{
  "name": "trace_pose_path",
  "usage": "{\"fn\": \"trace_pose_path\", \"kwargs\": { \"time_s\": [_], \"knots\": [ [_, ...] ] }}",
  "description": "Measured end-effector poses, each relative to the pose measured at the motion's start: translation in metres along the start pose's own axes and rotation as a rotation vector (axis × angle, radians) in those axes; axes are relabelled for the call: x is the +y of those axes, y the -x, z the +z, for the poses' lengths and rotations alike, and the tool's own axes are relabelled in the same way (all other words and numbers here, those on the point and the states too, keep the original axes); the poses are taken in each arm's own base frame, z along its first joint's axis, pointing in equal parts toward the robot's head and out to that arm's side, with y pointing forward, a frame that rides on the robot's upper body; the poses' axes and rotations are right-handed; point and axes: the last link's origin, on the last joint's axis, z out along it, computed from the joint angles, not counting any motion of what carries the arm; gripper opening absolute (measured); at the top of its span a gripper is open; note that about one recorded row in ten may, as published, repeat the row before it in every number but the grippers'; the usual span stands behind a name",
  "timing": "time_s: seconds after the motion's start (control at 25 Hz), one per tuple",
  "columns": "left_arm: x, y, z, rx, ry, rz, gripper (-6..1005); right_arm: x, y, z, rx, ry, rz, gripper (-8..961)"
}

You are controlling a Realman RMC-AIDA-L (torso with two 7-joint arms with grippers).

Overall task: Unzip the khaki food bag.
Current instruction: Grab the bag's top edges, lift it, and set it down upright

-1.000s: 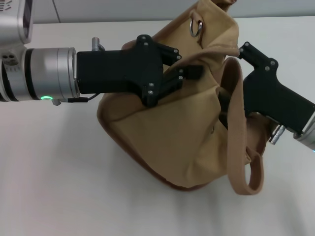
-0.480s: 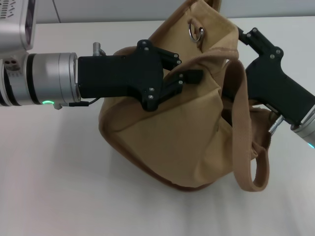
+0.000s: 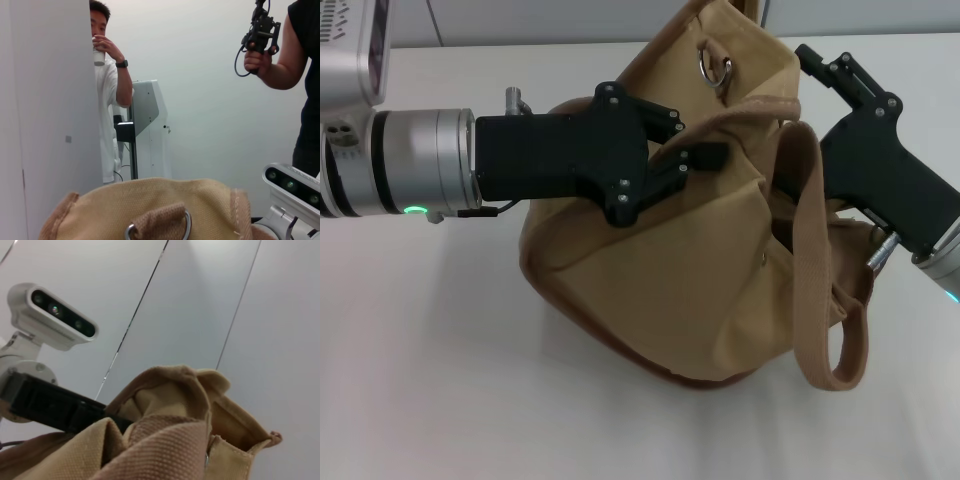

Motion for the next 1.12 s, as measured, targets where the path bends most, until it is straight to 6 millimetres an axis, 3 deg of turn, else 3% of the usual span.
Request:
{"fn": "trace_pose_path", "kwargs": {
  "time_s": [0.48,1.0,1.12],
  "knots": [
    [0.003,0.005,-0.002,-0.001,-0.004,-0.017,64,0.006,0.001,0.003,-0.014,-0.077,-0.039,771],
    [0.003,0.006,-0.003,-0.001,-0.009,-0.02,65,0.014,0.001,0.006,-0.011,-0.041,-0.071,714],
    [0.003,0.006,-0.003,-0.002,-0.008,-0.02,65,0.016,0.001,0.007,-0.015,-0.018,-0.073,583]
  ]
}}
